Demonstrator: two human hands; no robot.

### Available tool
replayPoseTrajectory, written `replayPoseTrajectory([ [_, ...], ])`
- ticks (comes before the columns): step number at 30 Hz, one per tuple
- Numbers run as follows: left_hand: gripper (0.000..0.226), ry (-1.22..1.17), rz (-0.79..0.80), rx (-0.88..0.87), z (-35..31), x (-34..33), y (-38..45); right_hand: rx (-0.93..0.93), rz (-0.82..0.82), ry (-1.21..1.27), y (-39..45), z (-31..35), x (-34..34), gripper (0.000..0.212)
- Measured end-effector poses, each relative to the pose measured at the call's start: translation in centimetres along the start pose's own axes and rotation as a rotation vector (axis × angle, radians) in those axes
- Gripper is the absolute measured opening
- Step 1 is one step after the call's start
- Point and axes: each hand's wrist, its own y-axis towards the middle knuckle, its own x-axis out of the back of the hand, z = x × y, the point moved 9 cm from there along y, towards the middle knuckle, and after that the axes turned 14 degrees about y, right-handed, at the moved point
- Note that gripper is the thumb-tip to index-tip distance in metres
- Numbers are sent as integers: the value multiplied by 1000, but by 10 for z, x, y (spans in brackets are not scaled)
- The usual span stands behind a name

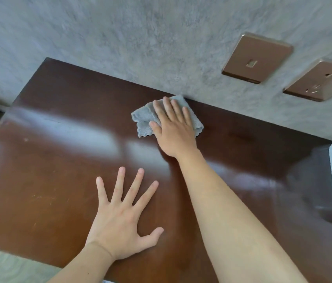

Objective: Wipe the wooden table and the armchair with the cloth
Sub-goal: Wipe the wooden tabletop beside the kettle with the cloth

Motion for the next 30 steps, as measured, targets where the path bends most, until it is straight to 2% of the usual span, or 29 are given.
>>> replayPoseTrajectory([
  [6, 103, 16, -10, 9, -2, -2, -4, -506, -204, -32, -87, -156, 58, 62],
  [11, 102, -15, -26, 8, 3, -2, -2, -946, -308, -31, -115, -194, 71, 65],
  [13, 102, -17, -28, 2, 1, 1, -1, -1017, -285, -9, -103, -180, 63, 66],
  [15, 103, -11, -23, 2, 1, 0, 0, -896, -245, 15, -73, -142, 46, 67],
  [19, 102, -1, -12, 1, -1, 0, -1, -429, -131, 53, -12, -34, 3, 64],
  [23, 100, 25, -21, 8, 1, 2, -1, -161, -38, 33, -15, -8, -4, 61],
  [26, 100, 39, -19, 8, 1, 1, -2, -123, -62, 8, -55, -27, 3, 59],
  [30, 99, 59, -23, 8, 0, 0, -1, -312, -164, -45, -120, -87, 24, 59],
])
